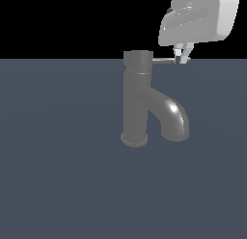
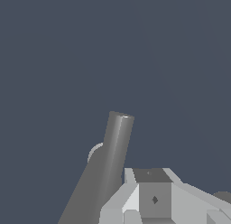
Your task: Turn on the faucet by rotating a designated handle.
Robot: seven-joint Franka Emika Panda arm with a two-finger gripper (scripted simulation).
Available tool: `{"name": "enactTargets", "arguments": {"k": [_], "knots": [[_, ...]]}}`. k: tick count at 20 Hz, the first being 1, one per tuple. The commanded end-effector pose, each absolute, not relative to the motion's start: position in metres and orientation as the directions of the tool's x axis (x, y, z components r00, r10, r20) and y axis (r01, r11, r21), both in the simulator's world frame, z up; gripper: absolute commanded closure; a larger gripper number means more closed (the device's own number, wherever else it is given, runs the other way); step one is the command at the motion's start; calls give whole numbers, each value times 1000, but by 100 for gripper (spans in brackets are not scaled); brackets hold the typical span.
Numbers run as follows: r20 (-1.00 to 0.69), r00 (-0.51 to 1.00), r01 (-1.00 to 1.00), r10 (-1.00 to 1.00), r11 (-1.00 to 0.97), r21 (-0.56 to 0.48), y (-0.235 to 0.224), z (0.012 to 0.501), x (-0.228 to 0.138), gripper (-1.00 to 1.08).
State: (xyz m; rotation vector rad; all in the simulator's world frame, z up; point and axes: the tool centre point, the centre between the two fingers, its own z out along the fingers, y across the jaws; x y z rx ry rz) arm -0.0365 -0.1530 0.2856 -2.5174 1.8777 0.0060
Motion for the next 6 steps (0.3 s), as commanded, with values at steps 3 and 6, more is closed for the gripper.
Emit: {"name": "enactTargets", "arguments": {"k": [3,6], "knots": [[0,263,-965,-965,-263,0,-171,285,-29,108],[0,262,-965,-965,-262,0,-174,285,-24,108]]}}
